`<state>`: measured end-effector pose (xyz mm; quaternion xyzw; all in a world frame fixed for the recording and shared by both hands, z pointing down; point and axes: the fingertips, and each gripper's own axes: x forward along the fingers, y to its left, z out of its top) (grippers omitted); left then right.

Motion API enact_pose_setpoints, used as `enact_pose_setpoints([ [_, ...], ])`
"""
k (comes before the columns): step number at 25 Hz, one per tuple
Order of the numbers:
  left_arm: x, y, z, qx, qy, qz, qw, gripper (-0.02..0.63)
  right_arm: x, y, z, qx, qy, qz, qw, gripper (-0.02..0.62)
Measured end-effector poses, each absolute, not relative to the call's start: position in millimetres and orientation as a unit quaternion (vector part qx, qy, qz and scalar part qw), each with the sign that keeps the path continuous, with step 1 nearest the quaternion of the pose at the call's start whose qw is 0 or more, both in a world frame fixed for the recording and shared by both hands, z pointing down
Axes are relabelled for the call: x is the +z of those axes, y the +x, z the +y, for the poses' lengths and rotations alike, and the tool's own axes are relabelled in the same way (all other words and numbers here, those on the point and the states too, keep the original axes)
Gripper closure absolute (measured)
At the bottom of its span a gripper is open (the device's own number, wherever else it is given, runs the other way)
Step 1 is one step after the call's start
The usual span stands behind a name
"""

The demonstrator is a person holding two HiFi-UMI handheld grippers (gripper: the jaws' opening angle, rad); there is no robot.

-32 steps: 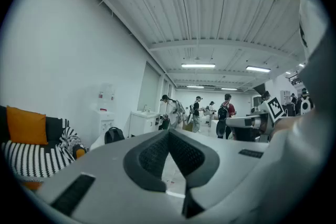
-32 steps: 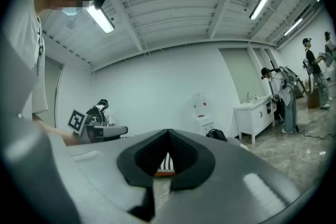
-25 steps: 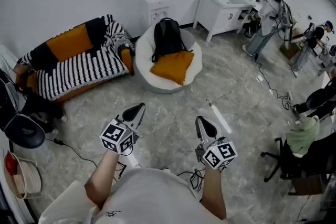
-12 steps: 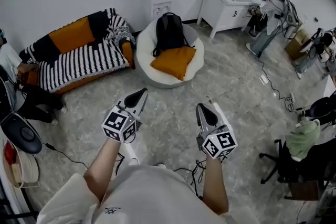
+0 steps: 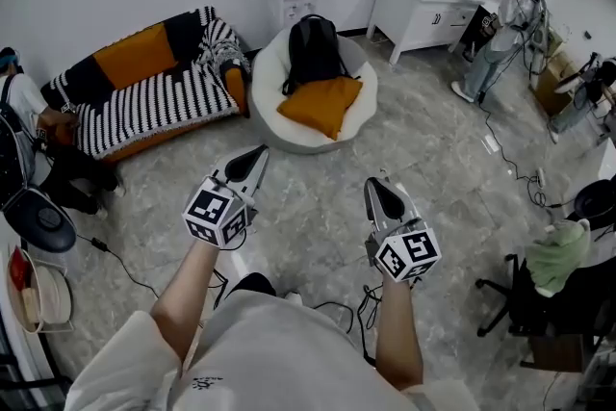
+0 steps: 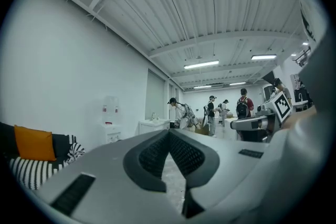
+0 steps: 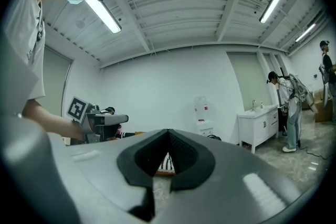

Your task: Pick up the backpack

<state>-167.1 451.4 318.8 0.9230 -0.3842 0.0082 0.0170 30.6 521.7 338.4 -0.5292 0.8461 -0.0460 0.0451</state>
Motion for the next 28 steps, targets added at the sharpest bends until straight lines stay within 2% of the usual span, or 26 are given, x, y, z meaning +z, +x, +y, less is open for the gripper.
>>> enact_pose_setpoints([
  [15,342,-150,398,0.008,0.928,-0.370,0.046,0.611,356,51,475,-0.070,-0.548,0.832,0.040,0.592],
  [28,350,-155,301,-0.002,0.937,-0.346,0.051,0.611,354,30,386,-0.067,-0.553,0.830,0.024,0.592],
])
